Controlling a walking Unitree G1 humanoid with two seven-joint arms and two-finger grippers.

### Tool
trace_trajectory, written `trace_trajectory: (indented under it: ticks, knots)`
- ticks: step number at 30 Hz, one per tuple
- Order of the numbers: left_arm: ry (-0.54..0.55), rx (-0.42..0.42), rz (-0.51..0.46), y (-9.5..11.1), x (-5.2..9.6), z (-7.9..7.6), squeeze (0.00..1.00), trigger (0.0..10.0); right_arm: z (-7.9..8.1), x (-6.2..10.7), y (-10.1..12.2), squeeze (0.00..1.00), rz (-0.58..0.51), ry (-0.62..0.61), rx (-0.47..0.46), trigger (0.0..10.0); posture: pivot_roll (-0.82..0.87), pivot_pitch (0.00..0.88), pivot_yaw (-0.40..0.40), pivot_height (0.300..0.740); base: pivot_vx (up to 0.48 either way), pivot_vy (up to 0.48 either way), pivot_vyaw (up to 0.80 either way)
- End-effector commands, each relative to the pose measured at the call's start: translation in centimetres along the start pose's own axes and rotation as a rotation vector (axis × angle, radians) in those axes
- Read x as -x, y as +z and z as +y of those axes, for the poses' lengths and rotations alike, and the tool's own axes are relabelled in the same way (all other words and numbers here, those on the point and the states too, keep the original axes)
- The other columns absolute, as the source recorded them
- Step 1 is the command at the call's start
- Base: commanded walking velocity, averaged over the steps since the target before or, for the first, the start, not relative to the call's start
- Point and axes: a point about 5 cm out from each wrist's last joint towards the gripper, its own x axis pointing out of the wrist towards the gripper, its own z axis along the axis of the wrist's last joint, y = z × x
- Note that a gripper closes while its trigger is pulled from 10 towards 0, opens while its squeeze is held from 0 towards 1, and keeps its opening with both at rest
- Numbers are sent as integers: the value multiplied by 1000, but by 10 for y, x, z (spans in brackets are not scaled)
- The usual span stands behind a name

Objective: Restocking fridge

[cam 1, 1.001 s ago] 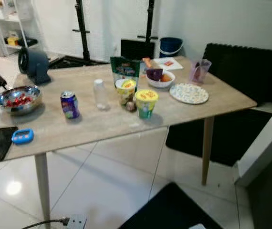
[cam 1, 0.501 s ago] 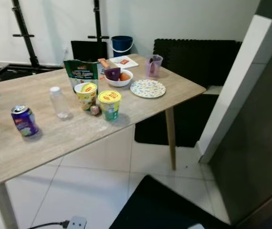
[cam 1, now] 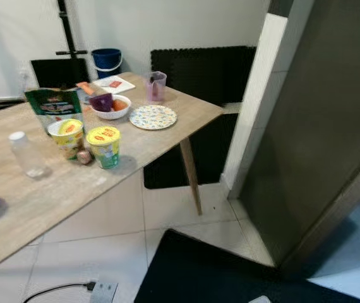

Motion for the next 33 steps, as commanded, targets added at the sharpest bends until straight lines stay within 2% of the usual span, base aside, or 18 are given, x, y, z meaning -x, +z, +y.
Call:
trace_trajectory:
  ticks: [1,22,31,33]
  knots:
    - [-1,-16,16,-3,0,-1,0,10000,-3,0,1,0,-3,-9,5,10000,-25,0,-2,740,0,0,-781]
    - [6,-13,22,-5,1,1,0,10000,-1,0,6,0,-14,1,3,10000,-20,0,1,740,0,0,-781]
    - [-15,-11,-6,15,-5,-20,0,10000,0,0,5,0,-13,3,4,10000,-21,0,-2,740,0,0,-783]
    - [-23,-11,-13,21,-7,-29,0,10000,-1,0,5,0,-13,3,6,10000,-22,0,-3,740,0,0,-784]
